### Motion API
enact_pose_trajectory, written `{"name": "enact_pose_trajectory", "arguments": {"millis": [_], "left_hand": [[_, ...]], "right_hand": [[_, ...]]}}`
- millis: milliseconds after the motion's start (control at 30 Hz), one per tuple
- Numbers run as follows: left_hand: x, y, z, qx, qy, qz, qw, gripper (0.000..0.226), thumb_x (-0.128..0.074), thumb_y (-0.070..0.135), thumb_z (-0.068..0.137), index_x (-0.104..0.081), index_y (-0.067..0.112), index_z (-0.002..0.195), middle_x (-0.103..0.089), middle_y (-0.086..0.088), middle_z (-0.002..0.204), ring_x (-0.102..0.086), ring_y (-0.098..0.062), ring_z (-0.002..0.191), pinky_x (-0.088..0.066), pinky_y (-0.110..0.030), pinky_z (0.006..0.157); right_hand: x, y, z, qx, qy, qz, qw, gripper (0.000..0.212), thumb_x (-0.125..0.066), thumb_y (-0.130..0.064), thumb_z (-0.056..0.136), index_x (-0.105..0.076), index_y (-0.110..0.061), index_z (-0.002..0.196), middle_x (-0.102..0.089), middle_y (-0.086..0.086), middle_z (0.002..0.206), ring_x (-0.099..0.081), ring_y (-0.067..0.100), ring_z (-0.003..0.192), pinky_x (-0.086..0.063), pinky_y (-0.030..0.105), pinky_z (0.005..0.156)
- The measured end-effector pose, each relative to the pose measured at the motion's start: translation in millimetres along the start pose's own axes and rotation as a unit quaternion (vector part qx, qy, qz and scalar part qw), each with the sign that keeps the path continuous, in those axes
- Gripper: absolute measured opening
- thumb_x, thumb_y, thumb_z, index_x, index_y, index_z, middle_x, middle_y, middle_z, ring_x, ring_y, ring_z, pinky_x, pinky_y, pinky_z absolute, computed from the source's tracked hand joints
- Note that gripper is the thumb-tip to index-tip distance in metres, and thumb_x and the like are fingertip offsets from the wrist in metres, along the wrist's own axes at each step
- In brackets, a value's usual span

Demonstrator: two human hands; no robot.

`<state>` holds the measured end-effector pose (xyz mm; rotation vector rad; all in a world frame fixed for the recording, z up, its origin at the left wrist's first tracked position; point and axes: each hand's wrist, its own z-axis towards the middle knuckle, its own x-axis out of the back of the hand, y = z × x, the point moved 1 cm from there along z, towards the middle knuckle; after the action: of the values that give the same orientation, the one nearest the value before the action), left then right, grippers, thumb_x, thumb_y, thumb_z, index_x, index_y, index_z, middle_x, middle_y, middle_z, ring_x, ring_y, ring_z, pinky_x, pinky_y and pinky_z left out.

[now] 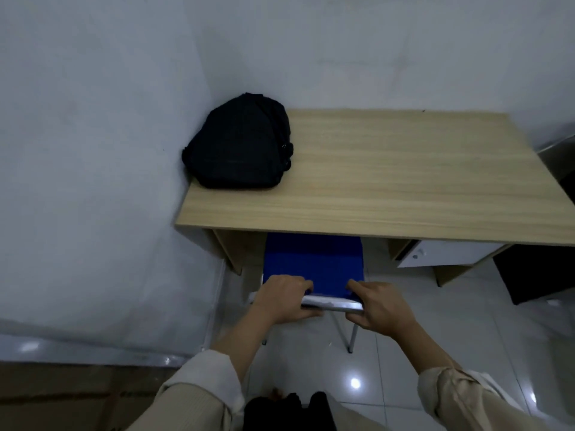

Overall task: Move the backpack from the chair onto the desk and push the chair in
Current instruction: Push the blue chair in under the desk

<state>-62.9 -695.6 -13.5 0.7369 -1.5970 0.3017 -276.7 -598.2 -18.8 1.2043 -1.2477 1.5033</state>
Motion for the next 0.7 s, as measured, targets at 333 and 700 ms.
{"name": "enact_pose_trajectory", "arguments": {"millis": [333, 700], "left_hand": [[15, -35, 45, -0.029, 0.1, 0.012, 0.995, 0.092, -0.02, 0.082, 0.08, -0.009, 0.025, 0.151, -0.005, -0.004, 0.162, 0.005, -0.02, 0.149, 0.0, -0.043, 0.123], [28, -49, 92, -0.036, 0.17, 0.02, 0.985, 0.095, -0.03, 0.082, 0.08, -0.009, 0.023, 0.151, -0.008, -0.009, 0.161, 0.002, -0.025, 0.149, -0.004, -0.049, 0.121]], "right_hand": [[1, 18, 53, 0.02, 0.084, -0.027, 0.996, 0.079, -0.055, -0.07, 0.079, -0.048, -0.019, 0.138, -0.058, 0.001, 0.136, -0.047, 0.022, 0.133, -0.031, 0.055, 0.113], [12, 49, 94, 0.003, 0.051, -0.03, 0.998, 0.096, -0.046, -0.079, 0.078, -0.025, -0.02, 0.151, -0.029, 0.003, 0.157, -0.014, 0.024, 0.149, -0.014, 0.062, 0.117]]}}
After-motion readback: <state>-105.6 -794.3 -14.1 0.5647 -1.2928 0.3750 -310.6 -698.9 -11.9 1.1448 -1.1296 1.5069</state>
